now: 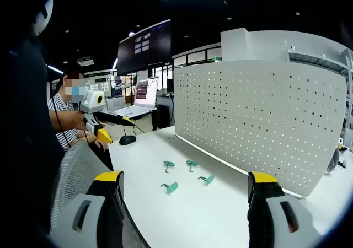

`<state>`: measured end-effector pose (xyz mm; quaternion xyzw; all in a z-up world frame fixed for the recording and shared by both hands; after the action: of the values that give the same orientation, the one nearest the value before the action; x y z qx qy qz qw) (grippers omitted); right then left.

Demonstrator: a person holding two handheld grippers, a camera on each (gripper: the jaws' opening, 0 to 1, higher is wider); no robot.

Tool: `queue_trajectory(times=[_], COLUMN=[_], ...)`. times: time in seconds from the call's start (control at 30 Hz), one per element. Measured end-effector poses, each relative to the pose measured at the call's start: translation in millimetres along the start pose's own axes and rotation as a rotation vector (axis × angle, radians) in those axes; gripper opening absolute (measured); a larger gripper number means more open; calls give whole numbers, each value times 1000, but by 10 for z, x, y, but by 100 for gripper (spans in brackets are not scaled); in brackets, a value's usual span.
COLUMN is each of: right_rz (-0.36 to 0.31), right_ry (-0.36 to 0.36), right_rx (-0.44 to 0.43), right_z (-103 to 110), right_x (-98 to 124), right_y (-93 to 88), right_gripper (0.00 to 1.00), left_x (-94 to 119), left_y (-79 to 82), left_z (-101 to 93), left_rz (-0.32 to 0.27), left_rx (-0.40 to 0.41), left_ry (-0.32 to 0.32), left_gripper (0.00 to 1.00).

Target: Insert the hook assembly into the mounting plate slot until the hook locks in place.

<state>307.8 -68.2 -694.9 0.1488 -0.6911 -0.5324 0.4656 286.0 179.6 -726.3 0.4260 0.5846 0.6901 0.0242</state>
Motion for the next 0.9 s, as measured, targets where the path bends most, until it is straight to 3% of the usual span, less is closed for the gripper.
queue_trajectory(times=[0.9], right_rz=[0], right_ry=[8], right_rx=[3], right_z=[-31], right_x=[16], right_y=[-41], right_gripper=[91], left_x=[-20], left_y=[3], left_z=[-2], left_rz=[10], left_rx=[-15], left_ry=[2], left_gripper=[86])
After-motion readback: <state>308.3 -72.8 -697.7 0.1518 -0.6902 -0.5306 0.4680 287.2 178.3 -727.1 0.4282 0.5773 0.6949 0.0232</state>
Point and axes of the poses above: the point that each gripper's makers call its tool centre point, and the gripper's own axes: x roughly backward along the fingers, z roughly to its left, y roughly out of its top, the point moved 1 cm from there along x, roughly backward along the fingers, and after that the axes turned 13 degrees about z, right-handed, at the moved point
